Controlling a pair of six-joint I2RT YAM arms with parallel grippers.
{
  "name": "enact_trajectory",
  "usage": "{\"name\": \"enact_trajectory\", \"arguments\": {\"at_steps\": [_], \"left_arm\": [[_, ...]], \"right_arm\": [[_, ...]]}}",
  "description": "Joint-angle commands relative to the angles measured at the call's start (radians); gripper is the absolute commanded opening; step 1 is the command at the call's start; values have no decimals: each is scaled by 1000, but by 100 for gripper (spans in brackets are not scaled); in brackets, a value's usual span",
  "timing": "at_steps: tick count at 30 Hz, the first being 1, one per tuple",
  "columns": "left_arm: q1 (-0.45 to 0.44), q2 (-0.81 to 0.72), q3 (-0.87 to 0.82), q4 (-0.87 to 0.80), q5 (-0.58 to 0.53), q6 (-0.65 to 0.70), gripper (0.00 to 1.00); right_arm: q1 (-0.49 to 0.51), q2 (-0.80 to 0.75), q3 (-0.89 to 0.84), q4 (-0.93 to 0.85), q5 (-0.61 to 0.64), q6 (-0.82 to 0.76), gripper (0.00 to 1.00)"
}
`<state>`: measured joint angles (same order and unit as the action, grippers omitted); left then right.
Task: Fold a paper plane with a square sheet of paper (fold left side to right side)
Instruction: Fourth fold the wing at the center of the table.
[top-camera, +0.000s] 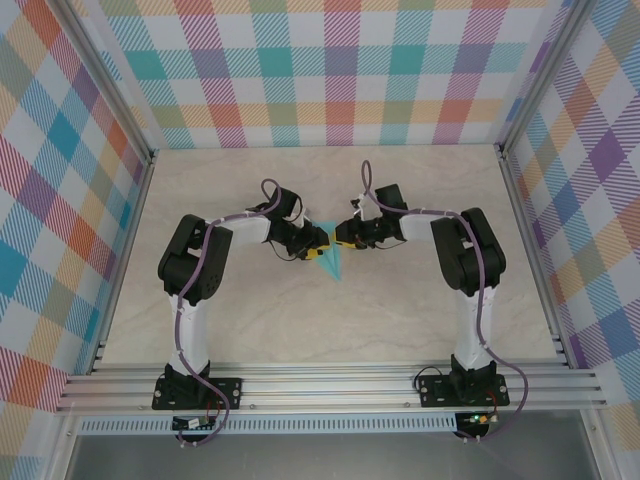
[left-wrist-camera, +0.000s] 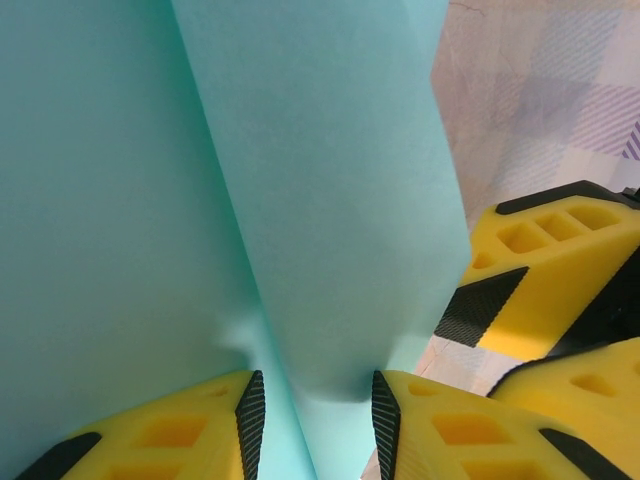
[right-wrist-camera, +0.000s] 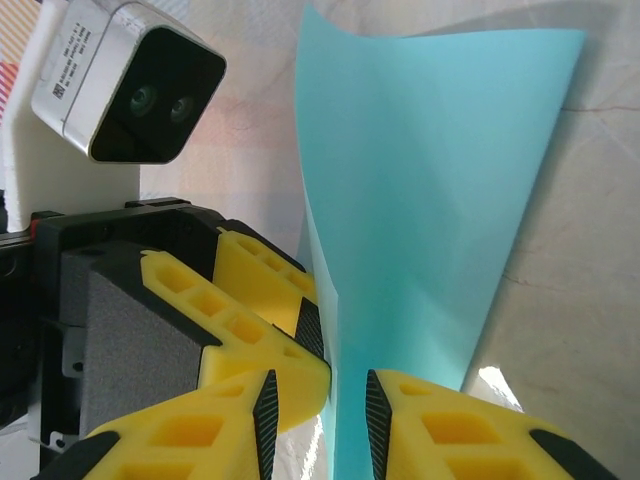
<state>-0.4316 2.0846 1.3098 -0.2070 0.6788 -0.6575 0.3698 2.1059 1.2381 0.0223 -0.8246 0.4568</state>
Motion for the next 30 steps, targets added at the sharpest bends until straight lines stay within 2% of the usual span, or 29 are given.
{"name": "enact_trajectory", "arguments": {"at_steps": [1, 10, 30], "left_arm": [[-15, 23, 11, -9, -15, 18, 35], [-14, 24, 9, -8, -13, 19, 35], [-16, 23, 10, -9, -15, 19, 33]], "right_arm": [[14, 24, 33, 2, -33, -4, 30], [25, 39, 51, -19, -8, -14, 23], [25, 59, 52, -33, 17, -23, 20]]}}
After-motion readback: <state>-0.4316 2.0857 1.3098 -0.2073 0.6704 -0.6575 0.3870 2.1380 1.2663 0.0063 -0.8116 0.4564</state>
